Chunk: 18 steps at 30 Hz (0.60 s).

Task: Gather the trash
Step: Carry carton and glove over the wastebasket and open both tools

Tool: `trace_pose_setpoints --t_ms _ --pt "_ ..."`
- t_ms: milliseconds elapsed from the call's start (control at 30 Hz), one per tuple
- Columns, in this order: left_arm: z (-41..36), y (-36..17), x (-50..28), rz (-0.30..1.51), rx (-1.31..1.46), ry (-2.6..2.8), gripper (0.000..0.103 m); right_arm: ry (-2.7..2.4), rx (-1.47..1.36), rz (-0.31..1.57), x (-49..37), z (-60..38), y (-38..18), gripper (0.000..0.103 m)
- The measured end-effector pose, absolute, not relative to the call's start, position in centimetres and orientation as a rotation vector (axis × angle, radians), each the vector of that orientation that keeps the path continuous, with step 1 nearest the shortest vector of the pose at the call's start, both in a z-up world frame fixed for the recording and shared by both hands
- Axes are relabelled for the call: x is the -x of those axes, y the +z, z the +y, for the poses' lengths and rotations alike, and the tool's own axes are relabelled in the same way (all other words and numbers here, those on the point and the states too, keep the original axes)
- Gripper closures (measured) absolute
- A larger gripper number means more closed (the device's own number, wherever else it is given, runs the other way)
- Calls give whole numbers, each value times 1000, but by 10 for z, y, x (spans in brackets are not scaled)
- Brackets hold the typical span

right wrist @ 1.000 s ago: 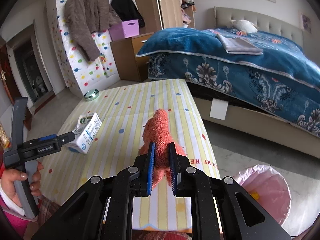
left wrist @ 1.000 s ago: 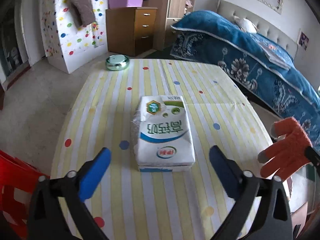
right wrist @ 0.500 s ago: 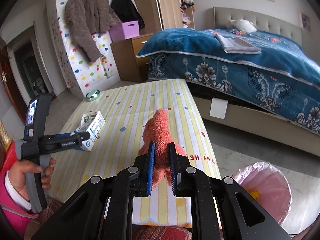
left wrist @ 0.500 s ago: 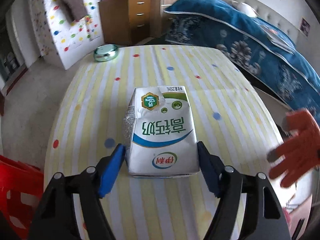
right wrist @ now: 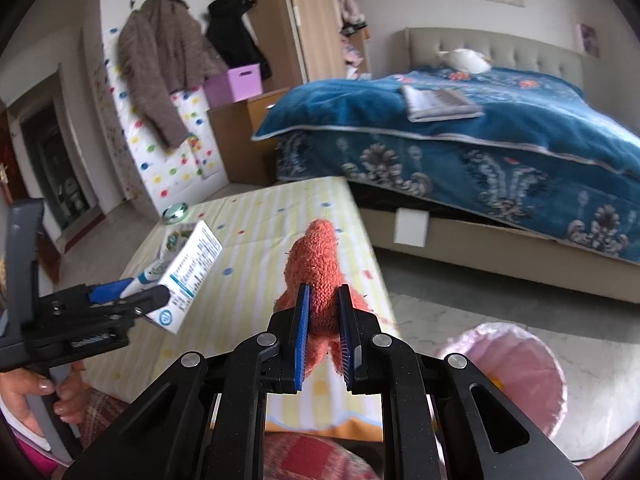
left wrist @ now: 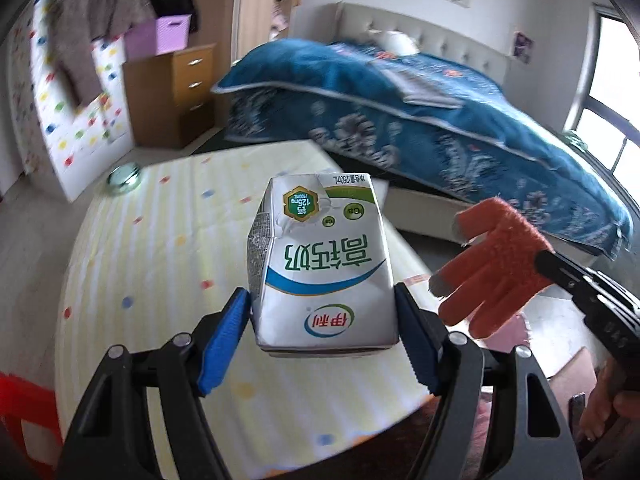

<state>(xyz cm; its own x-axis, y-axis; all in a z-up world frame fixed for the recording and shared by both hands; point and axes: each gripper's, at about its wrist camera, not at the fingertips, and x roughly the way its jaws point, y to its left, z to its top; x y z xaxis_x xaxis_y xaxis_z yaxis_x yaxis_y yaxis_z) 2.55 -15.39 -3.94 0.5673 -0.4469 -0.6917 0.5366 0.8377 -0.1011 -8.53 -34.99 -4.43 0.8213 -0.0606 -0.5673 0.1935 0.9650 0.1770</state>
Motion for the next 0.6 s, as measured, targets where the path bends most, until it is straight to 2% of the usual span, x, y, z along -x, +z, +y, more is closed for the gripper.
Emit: trace_pose_setpoints --t_ms 600 --pt "-336 -59 37 780 -304 -946 32 -490 -308 606 187 -452 -52 89"
